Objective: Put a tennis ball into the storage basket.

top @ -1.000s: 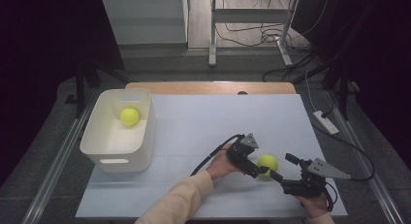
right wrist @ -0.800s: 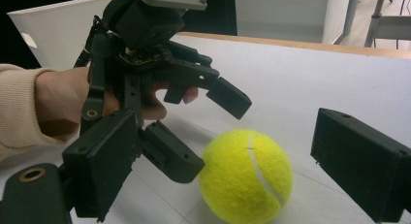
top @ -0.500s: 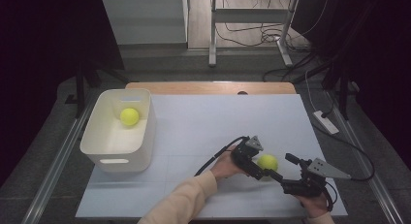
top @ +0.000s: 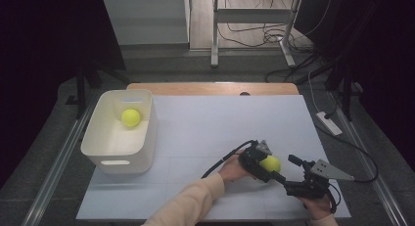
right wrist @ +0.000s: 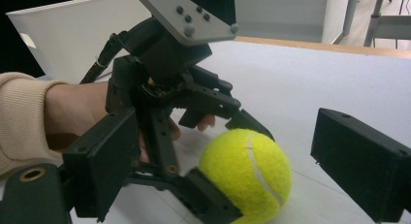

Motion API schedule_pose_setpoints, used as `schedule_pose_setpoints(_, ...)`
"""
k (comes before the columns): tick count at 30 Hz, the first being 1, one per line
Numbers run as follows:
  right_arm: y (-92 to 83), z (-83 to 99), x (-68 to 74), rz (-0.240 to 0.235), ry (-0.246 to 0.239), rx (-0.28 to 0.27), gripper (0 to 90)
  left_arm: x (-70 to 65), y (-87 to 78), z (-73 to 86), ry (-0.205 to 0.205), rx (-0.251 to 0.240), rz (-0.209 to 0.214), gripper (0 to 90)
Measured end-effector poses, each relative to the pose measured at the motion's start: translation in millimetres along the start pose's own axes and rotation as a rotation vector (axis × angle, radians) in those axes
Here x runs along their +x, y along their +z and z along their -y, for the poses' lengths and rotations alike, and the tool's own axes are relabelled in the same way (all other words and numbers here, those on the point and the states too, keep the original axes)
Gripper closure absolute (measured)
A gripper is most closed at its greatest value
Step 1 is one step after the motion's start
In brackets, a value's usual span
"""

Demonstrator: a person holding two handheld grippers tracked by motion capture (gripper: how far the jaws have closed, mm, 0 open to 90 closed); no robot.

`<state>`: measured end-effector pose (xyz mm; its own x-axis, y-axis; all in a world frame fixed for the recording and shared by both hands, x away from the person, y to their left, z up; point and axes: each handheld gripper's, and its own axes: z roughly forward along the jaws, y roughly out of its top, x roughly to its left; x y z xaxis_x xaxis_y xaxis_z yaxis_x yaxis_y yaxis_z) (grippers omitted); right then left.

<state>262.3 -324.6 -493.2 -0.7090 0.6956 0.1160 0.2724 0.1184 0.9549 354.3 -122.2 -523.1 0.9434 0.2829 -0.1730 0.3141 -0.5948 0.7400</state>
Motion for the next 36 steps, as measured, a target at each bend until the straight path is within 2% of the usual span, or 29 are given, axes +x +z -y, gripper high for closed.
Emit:
schedule_pose_setpoints(1, -0.1, 0.1, -0.1, 0.0, 0.0, 0.0, 9.9, -0.3, 0.0, 0.2, -0.007, -0.014, 0.018, 22.6)
schedule_pose_setpoints(2, 0.0, 0.2, -0.3, 0.001, 0.001, -0.001, 9.9, -1.0, -0.3, -0.1, -0.001, -0.005, 0.012, 25.4)
schedule_pose_setpoints(5, -0.3, 0.3, -0.5, 0.002, 0.0, -0.001, 9.9, -2.6, -1.4, -0.7, 0.026, 0.003, 0.004, 26.2)
schedule_pose_setpoints(8, -0.3, 0.4, -0.7, 0.003, 0.0, -0.001, 9.9, -2.0, -3.6, -0.7, 0.017, -0.001, 0.003, 26.5)
schedule_pose_setpoints(11, -0.4, 0.5, -0.8, 0.004, 0.001, 0.0, 9.9, -1.2, -8.2, -1.2, 0.003, -0.029, 0.009, 26.6)
schedule_pose_setpoints(12, -0.4, 0.6, -0.7, 0.004, 0.002, 0.001, 9.9, -0.7, -10.9, -1.5, 0.015, -0.032, 0.005, 26.7)
schedule_pose_setpoints(16, -0.4, 0.8, -0.8, 0.004, 0.002, 0.003, 9.9, -0.6, -15.5, -0.9, 0.017, -0.04, -0.002, 26.7)
schedule_pose_setpoints(36, 0.4, 1.4, -0.8, 0.002, -0.002, 0.007, 10.0, 7.7, -41.3, 6.2, 0.016, -0.083, -0.063, 26.7)
